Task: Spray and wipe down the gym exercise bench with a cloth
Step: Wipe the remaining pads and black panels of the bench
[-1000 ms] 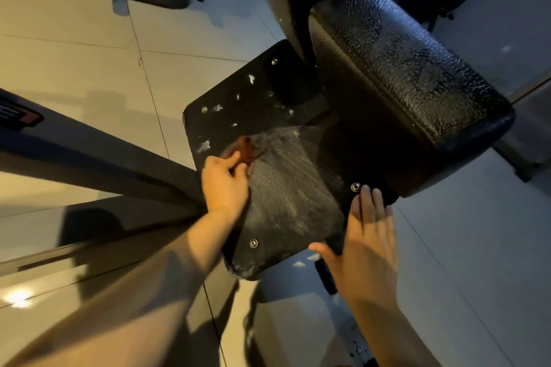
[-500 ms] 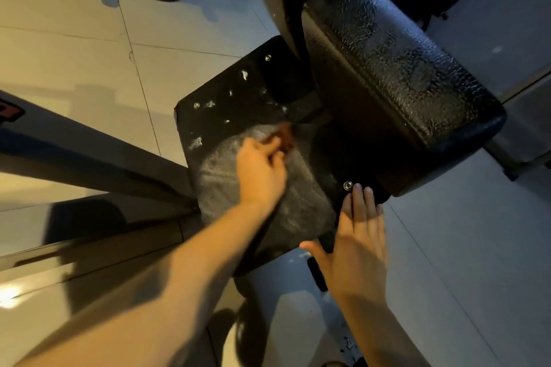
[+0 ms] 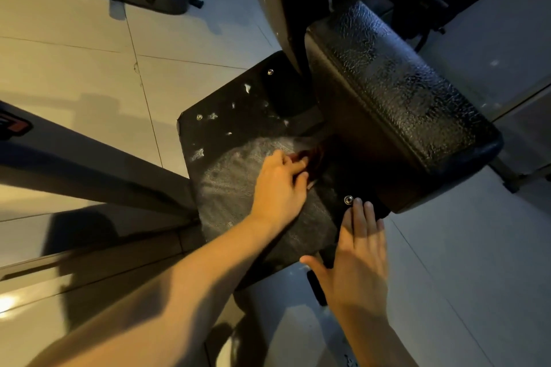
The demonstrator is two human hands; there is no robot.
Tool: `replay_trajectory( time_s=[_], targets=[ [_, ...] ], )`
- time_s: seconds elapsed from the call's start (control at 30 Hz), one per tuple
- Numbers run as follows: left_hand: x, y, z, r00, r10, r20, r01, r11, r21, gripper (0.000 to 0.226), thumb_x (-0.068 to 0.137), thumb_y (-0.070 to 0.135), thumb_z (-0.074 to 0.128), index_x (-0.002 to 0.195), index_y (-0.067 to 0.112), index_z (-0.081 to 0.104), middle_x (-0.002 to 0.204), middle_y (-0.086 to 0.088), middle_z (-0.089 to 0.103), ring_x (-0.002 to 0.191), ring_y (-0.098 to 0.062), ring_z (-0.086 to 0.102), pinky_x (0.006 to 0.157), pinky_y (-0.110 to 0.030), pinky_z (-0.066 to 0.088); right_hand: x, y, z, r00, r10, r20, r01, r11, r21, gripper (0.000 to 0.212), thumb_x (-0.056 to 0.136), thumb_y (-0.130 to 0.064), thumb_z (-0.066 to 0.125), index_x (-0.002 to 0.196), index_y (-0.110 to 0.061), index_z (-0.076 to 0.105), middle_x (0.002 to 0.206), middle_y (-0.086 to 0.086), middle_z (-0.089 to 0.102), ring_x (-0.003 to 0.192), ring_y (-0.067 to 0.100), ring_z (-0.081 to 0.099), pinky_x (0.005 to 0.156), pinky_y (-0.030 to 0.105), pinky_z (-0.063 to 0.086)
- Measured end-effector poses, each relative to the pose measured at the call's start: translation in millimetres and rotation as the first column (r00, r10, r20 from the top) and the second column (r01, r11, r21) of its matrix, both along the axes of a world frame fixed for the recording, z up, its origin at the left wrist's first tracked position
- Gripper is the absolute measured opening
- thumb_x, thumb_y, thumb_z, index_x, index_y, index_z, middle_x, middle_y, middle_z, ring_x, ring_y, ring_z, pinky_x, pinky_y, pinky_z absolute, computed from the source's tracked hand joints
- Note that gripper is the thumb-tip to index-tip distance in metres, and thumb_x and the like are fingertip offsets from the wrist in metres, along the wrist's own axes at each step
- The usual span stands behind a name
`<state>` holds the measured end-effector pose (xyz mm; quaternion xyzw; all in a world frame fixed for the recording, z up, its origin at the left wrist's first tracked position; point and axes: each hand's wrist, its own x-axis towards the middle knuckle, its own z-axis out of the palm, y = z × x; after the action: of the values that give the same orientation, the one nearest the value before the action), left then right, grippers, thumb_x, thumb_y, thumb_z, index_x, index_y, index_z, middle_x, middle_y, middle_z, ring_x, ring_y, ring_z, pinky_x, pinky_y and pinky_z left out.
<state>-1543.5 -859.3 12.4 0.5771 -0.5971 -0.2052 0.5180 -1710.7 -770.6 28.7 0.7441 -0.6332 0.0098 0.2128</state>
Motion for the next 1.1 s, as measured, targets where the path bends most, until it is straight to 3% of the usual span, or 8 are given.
replay_trajectory(
  time_s=[0.17,0.23,0.4,0.5,0.63,0.73,0.97,1.1],
  targets=[
    [45.9,-48.8,-6.0,0.983,0.180,-0.022,-0.175,0.971,0.162,0.030,0.099,0.024,0.061,0.127,0.018,0.072,0.116,-0.012,0.055,0.105,-0.029,0.058,0.090,-0.035,0.046,-0.9,-1.1,-2.2,0.999,0.015,0.040,-0.016,1.000,0.012,0.116,0.075,-0.082,0.039,0.153,0.003,0.037,0.165,0.020,0.028,0.155,0.036,0.019,0.126,0.049,0.010],
    [41.4,-45.2,-4.5,0.985,0.171,-0.028,-0.163,0.969,0.184,0.027,0.099,0.021,0.062,0.123,0.014,0.073,0.115,-0.012,0.055,0.105,-0.029,0.057,0.089,-0.032,0.043,-2.6,1.6,-2.6,0.999,0.023,0.037,-0.023,1.000,0.016,0.115,0.076,-0.081,0.044,0.154,0.003,0.037,0.166,0.020,0.026,0.156,0.035,0.017,0.127,0.048,0.008],
    [10.0,-9.5,6.8,0.984,-0.165,0.069,0.166,0.986,-0.020,0.017,0.093,0.013,0.067,0.105,0.011,0.079,0.099,-0.003,0.052,0.095,-0.021,0.053,0.085,-0.030,0.044,-1.2,-1.5,-0.9,1.000,0.024,0.002,-0.024,0.999,-0.022,0.120,0.065,-0.075,0.073,0.148,0.007,0.043,0.161,0.023,0.033,0.152,0.038,0.026,0.126,0.046,0.007],
    [30.8,-41.3,6.3,1.000,-0.004,0.004,0.003,0.999,0.035,0.027,0.098,0.017,0.063,0.122,0.016,0.074,0.107,-0.008,0.056,0.100,-0.023,0.056,0.088,-0.026,0.042,-2.5,-3.0,-2.4,0.999,0.033,0.022,-0.032,0.999,-0.029,0.118,0.070,-0.078,0.059,0.150,0.006,0.040,0.162,0.022,0.031,0.153,0.038,0.024,0.126,0.048,0.009],
    [24.8,-32.6,4.3,0.999,0.026,-0.038,-0.024,0.998,0.062,0.025,0.096,0.014,0.066,0.119,0.013,0.075,0.107,-0.008,0.055,0.100,-0.024,0.056,0.092,-0.032,0.046,-3.3,2.0,-4.1,0.997,0.069,0.033,-0.067,0.996,-0.060,0.116,0.071,-0.070,0.074,0.150,0.009,0.040,0.162,0.024,0.031,0.153,0.039,0.024,0.125,0.052,0.017],
    [4.5,-5.5,2.7,0.992,-0.122,0.025,0.122,0.992,-0.015,0.021,0.094,0.013,0.065,0.111,0.013,0.078,0.101,-0.002,0.051,0.098,-0.020,0.051,0.084,-0.024,0.037,-4.1,0.3,-6.0,0.994,0.092,0.060,-0.086,0.992,-0.095,0.111,0.077,-0.077,0.053,0.146,0.010,0.044,0.161,0.024,0.032,0.152,0.039,0.025,0.126,0.047,0.008],
    [38.1,-52.0,-6.6,0.996,0.068,-0.056,-0.060,0.990,0.131,0.031,0.101,0.022,0.060,0.128,0.019,0.072,0.109,-0.008,0.053,0.104,-0.027,0.057,0.091,-0.026,0.040,-4.2,1.9,-8.1,0.990,0.097,0.101,-0.088,0.992,-0.093,0.111,0.077,-0.078,0.046,0.149,0.007,0.043,0.162,0.021,0.033,0.152,0.038,0.025,0.129,0.039,-0.002],
    [4.3,-20.0,-0.1,0.987,-0.012,-0.158,0.017,0.999,0.030,0.036,0.091,0.043,0.072,0.119,0.022,0.076,0.097,0.006,0.049,0.098,-0.019,0.053,0.091,-0.031,0.046,-2.7,-3.2,-5.0,0.996,0.076,0.050,-0.071,0.993,-0.099,0.119,0.065,-0.074,0.076,0.144,0.010,0.048,0.157,0.024,0.039,0.149,0.037,0.026,0.124,0.045,0.007]
  ],
)
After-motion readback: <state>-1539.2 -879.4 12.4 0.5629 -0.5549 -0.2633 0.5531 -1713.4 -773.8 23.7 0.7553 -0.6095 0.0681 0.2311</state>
